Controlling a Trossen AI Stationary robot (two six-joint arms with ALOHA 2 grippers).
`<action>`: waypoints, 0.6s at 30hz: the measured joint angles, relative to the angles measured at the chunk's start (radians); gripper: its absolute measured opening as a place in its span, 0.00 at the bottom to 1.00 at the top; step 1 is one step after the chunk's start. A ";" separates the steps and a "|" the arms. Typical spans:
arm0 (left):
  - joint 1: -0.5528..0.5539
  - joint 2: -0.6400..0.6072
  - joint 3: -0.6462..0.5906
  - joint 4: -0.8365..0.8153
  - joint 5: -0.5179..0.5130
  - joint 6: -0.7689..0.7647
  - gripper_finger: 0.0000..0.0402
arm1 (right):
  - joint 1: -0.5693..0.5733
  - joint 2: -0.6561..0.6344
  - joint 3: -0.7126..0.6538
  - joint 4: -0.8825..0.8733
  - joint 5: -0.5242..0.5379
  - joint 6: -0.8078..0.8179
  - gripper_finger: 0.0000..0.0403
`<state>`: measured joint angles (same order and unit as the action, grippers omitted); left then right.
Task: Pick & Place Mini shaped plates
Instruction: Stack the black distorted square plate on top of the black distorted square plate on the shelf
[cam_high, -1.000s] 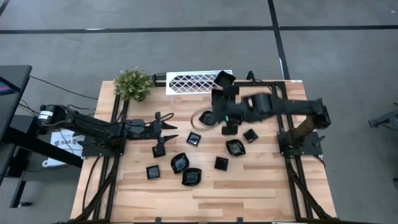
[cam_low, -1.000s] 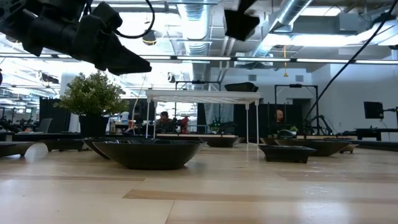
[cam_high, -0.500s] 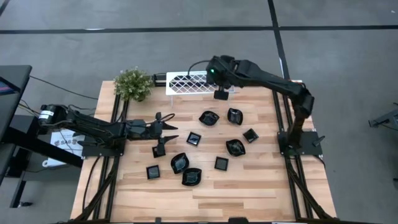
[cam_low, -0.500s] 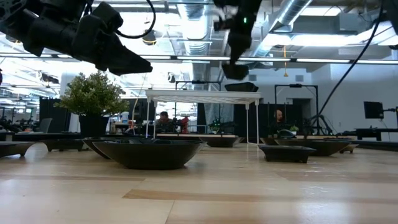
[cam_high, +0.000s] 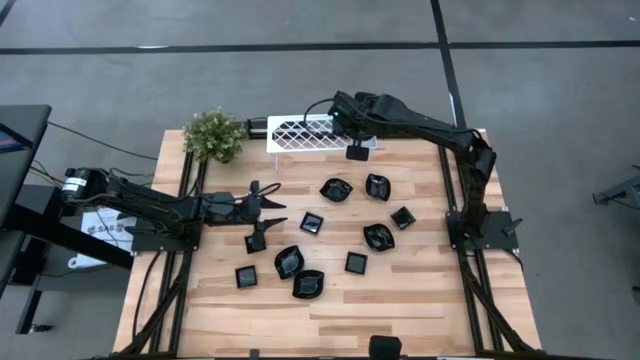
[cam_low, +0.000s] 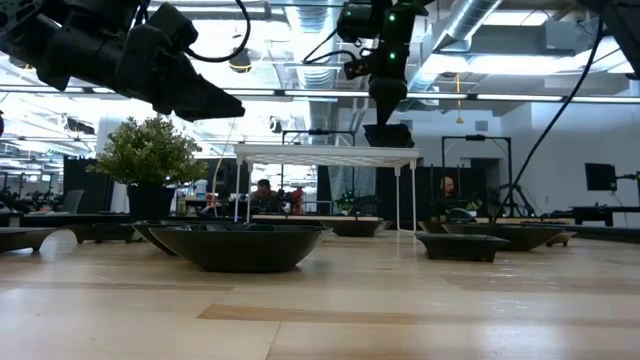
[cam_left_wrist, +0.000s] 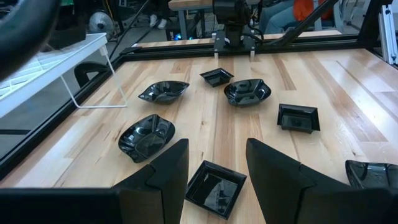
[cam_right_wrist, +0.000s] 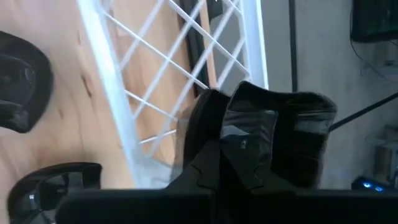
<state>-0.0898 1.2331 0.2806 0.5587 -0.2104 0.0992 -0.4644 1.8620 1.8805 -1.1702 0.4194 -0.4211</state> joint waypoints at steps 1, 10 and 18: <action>0.000 0.000 0.000 0.000 0.000 0.000 0.41 | 0.003 -0.001 0.000 -0.002 0.000 0.004 0.00; 0.000 0.000 0.000 0.000 -0.001 0.000 0.41 | 0.030 -0.006 0.000 -0.013 0.000 0.022 0.00; 0.000 0.000 -0.001 0.000 -0.001 0.000 0.41 | 0.058 -0.006 0.000 -0.016 0.084 0.065 0.10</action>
<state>-0.0898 1.2331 0.2794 0.5587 -0.2115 0.0990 -0.4061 1.8565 1.8805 -1.1859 0.5034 -0.3560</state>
